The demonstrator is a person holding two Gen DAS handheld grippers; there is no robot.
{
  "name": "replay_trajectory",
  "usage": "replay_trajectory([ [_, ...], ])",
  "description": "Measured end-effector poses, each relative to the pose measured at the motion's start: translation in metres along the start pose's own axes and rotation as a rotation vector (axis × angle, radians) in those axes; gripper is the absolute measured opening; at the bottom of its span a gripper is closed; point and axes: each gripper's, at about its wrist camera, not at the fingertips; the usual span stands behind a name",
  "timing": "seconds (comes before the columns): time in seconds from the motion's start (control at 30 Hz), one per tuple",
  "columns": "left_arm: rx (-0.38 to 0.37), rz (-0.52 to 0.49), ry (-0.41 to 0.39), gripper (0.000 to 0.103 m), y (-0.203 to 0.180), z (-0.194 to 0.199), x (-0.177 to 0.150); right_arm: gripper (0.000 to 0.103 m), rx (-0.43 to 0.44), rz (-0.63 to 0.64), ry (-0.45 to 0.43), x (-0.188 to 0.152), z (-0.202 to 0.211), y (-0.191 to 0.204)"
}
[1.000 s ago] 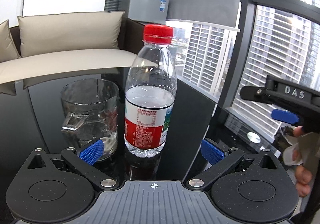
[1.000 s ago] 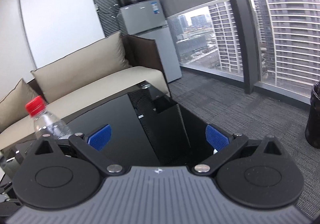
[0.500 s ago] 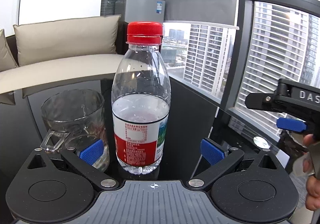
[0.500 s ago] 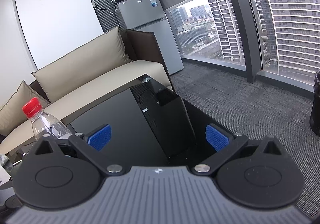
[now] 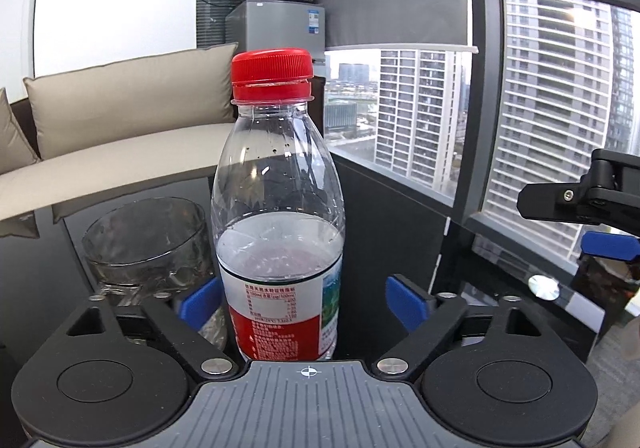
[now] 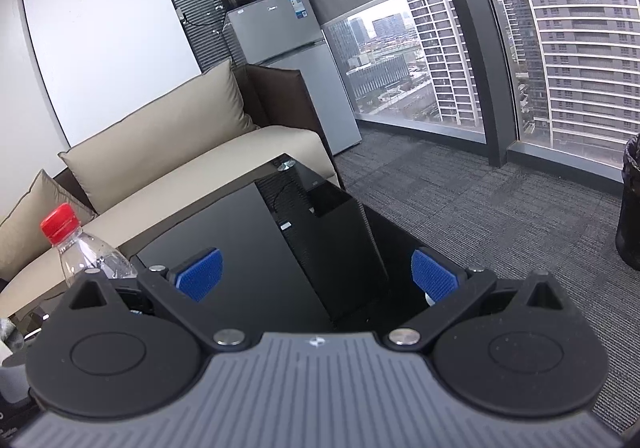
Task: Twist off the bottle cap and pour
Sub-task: 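Close the left tool fingers around the bottle's red label, then hold the bottle with the left tool while the right tool closes on the red cap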
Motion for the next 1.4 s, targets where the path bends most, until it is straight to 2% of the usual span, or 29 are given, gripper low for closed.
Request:
replay_trajectory([
  [0.3,0.004,-0.015,0.004,0.059,0.003,-0.002,0.001,0.103,-0.005,0.006,0.000,-0.001,0.000,0.000],
  [0.6,-0.017,0.001,0.009,0.057,0.008,0.000,0.001,0.103,0.012,0.027,-0.011,-0.002,0.002,0.002],
  [0.8,-0.049,-0.005,0.019,0.057,0.014,0.015,-0.004,0.103,0.028,0.046,-0.012,-0.004,0.003,0.006],
  [1.0,-0.083,-0.013,0.029,0.057,0.018,0.033,-0.011,0.103,0.128,0.058,-0.013,-0.004,0.005,0.013],
  [1.23,-0.119,-0.028,0.044,0.056,0.025,0.053,-0.018,0.103,0.290,0.134,-0.019,-0.007,0.020,0.037],
  [1.4,-0.138,-0.030,0.051,0.056,0.031,0.065,-0.024,0.103,0.367,0.192,-0.025,-0.008,0.031,0.056],
])
Point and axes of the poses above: each gripper's, at about its wrist camera, not at the fingertips, and z roughly against the way its jaws point, y to its left, x to its top, and after that the axes turned 4 degrees about -y, right-handed
